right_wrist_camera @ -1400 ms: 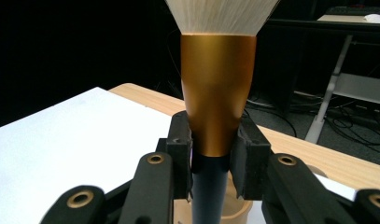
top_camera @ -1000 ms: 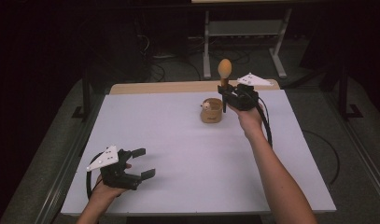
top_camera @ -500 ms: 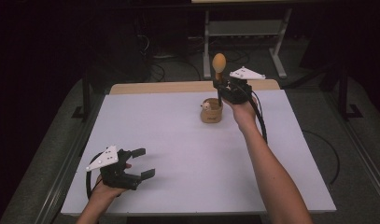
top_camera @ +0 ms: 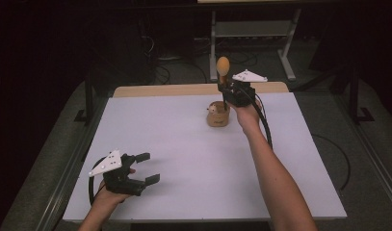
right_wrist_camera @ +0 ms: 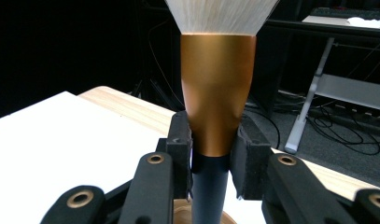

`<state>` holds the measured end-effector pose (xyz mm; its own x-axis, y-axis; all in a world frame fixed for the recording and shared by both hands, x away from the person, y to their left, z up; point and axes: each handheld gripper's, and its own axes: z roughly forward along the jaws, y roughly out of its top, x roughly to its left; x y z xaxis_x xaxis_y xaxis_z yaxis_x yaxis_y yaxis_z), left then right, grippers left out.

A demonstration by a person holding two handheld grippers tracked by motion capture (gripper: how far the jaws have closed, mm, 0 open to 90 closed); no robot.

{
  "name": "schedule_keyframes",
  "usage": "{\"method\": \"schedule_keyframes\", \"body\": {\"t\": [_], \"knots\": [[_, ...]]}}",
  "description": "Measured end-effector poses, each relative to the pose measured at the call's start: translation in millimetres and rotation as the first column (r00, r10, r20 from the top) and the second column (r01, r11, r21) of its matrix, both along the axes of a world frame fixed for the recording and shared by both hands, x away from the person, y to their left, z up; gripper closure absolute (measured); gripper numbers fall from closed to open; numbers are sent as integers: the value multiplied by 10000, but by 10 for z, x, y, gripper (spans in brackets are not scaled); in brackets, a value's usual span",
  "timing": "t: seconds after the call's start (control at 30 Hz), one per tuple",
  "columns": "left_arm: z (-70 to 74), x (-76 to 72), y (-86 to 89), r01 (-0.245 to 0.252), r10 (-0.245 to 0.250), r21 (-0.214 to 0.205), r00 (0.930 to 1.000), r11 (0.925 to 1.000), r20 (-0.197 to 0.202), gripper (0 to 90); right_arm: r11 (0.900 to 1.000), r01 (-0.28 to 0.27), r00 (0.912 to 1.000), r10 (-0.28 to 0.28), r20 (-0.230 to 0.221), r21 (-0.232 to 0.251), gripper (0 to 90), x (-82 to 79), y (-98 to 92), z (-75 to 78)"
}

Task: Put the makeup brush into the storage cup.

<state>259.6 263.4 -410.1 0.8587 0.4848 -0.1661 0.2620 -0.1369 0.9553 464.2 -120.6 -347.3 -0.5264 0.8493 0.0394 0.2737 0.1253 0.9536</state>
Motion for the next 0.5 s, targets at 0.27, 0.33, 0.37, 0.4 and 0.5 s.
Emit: {"method": "schedule_keyframes", "body": {"t": [0.27,0.33,0.37,0.4,0.5], "knots": [[3,-1,4,-14,14,41,10000,10000,-2,125,9999,105,9998,-106,-191,-63,704,59,-1,-77],[5,-2,4,-15,15,49,10000,10000,-2,126,9999,110,9998,-111,-172,-81,704,76,0,-97],[5,-3,4,-19,19,40,10000,10000,-6,125,9999,117,9998,-118,-183,-63,704,81,3,-103],[3,-1,5,-9,9,37,10000,10000,6,125,9999,112,9997,-113,-201,-46,704,85,7,-111],[2,-2,4,-19,19,28,10000,10000,-16,126,9999,66,9997,-68,-216,-102,704,101,27,-135]]}}
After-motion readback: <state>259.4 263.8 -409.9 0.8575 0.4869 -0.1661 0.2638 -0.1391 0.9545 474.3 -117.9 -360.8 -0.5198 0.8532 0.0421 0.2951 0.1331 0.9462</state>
